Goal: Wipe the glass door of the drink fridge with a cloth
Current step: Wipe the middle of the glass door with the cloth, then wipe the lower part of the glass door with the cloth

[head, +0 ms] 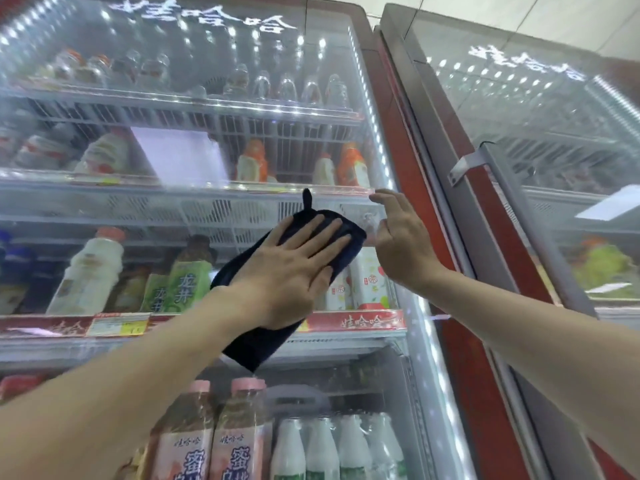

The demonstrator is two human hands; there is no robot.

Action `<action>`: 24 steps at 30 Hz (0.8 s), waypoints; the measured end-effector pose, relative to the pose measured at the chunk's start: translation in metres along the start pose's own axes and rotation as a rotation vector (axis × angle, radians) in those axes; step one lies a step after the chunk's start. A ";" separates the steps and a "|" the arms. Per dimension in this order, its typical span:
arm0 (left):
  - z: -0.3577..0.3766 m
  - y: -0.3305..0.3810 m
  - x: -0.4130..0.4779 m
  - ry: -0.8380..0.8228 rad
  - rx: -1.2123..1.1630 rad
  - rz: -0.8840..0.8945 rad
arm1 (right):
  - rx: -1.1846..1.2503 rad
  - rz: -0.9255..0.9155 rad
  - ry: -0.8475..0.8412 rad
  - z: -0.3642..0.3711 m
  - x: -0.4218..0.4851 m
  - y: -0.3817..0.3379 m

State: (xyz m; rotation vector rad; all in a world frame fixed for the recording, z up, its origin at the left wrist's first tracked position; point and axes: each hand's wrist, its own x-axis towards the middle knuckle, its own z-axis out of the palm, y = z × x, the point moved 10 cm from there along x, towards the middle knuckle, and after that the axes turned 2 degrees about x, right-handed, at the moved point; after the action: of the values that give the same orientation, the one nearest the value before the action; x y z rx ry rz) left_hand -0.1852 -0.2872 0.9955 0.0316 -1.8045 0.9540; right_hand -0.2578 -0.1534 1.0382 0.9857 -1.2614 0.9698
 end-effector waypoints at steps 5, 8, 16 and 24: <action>-0.013 -0.067 0.065 -0.002 0.004 -0.226 | -0.197 -0.079 -0.063 -0.010 -0.015 0.023; -0.008 -0.062 0.090 0.000 -0.022 -0.333 | -0.175 -0.093 -0.067 -0.004 -0.013 0.029; -0.003 0.023 0.050 0.027 -0.009 -0.241 | -0.016 -0.059 -0.041 -0.006 -0.011 0.032; -0.005 0.013 0.069 0.010 0.063 -0.031 | -0.152 -0.150 -0.138 -0.028 -0.028 0.058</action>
State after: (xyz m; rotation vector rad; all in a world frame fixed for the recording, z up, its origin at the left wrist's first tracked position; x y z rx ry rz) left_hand -0.2184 -0.2472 1.0438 0.0936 -1.7595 0.9870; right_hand -0.3070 -0.1107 1.0114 1.0249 -1.3339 0.6890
